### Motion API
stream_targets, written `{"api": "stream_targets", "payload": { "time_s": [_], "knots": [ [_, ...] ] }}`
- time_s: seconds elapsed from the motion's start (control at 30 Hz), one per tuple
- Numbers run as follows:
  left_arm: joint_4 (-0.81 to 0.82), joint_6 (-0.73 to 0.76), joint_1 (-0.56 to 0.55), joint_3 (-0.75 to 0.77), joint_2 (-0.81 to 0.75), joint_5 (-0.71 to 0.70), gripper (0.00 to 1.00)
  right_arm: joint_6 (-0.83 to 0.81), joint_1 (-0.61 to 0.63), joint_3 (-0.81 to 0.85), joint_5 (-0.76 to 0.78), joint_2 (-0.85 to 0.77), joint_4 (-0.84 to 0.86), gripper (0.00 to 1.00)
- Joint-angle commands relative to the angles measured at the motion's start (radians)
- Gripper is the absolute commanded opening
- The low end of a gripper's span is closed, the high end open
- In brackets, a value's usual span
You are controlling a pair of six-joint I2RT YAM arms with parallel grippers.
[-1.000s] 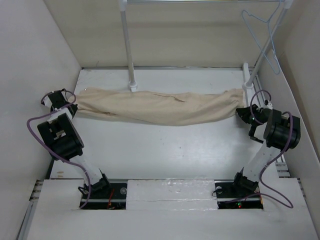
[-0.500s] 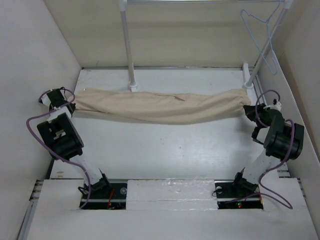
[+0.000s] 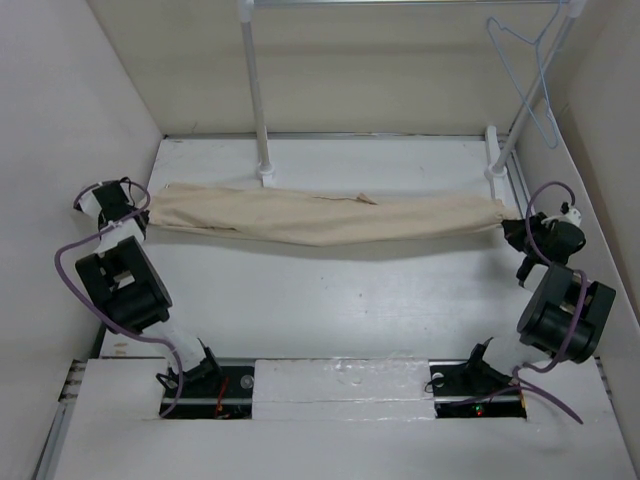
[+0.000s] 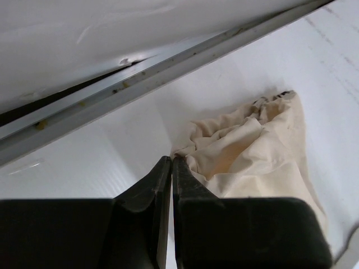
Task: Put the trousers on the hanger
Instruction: Fold the trousers at the center of the board.
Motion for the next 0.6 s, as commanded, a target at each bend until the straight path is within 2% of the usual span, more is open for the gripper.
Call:
{"api": "stream_targets", "payload": {
  "time_s": [0.0, 0.07, 0.1, 0.13, 0.17, 0.2, 0.23, 0.27, 0.3, 0.33, 0.4, 0.43, 0.5, 0.57],
  "knots": [
    [0.024, 0.007, 0.017, -0.038, -0.020, -0.069, 0.00, -0.057, -0.021, 0.002, 0.039, 0.012, -0.027, 0.00],
    [0.010, 0.007, 0.017, -0.044, -0.031, -0.070, 0.02, -0.054, -0.032, -0.022, 0.030, 0.024, -0.019, 0.00],
    [0.008, 0.007, 0.017, -0.045, -0.038, -0.069, 0.06, -0.046, -0.041, -0.025, 0.022, 0.037, -0.004, 0.00],
    [0.004, 0.006, 0.017, -0.048, -0.049, -0.069, 0.13, -0.048, -0.041, -0.027, 0.012, 0.041, -0.002, 0.02],
    [-0.007, 0.000, 0.017, -0.051, -0.075, -0.063, 0.28, -0.046, -0.041, -0.025, -0.005, 0.041, -0.005, 0.07],
    [-0.012, -0.003, 0.017, -0.054, -0.087, -0.049, 0.36, -0.043, -0.052, -0.027, -0.008, 0.040, -0.011, 0.15],
    [-0.018, -0.006, 0.017, -0.060, -0.104, -0.049, 0.42, -0.043, -0.052, -0.028, -0.011, 0.026, -0.014, 0.31],
    [-0.028, -0.008, 0.017, -0.065, -0.130, -0.046, 0.49, -0.049, -0.052, -0.030, -0.021, 0.017, -0.022, 0.40],
    [-0.032, -0.006, 0.017, -0.073, -0.144, -0.041, 0.52, -0.065, -0.052, -0.033, -0.022, 0.002, -0.045, 0.47],
    [-0.042, -0.006, 0.017, -0.088, -0.162, -0.038, 0.55, -0.075, -0.061, -0.036, -0.021, -0.027, -0.060, 0.60],
    [-0.038, -0.006, 0.017, -0.116, -0.222, -0.037, 0.58, -0.095, -0.061, -0.056, -0.022, -0.061, -0.086, 0.66],
    [-0.036, -0.010, 0.017, -0.152, -0.262, -0.038, 0.59, -0.098, -0.061, -0.064, -0.024, -0.101, -0.088, 0.72],
    [-0.023, -0.011, 0.017, -0.197, -0.316, -0.058, 0.59, -0.105, -0.061, -0.077, -0.031, -0.132, -0.103, 0.76],
    [0.040, -0.010, 0.017, -0.280, -0.386, -0.051, 0.66, -0.114, -0.061, -0.102, -0.048, -0.182, -0.103, 0.80]
  ]
}}
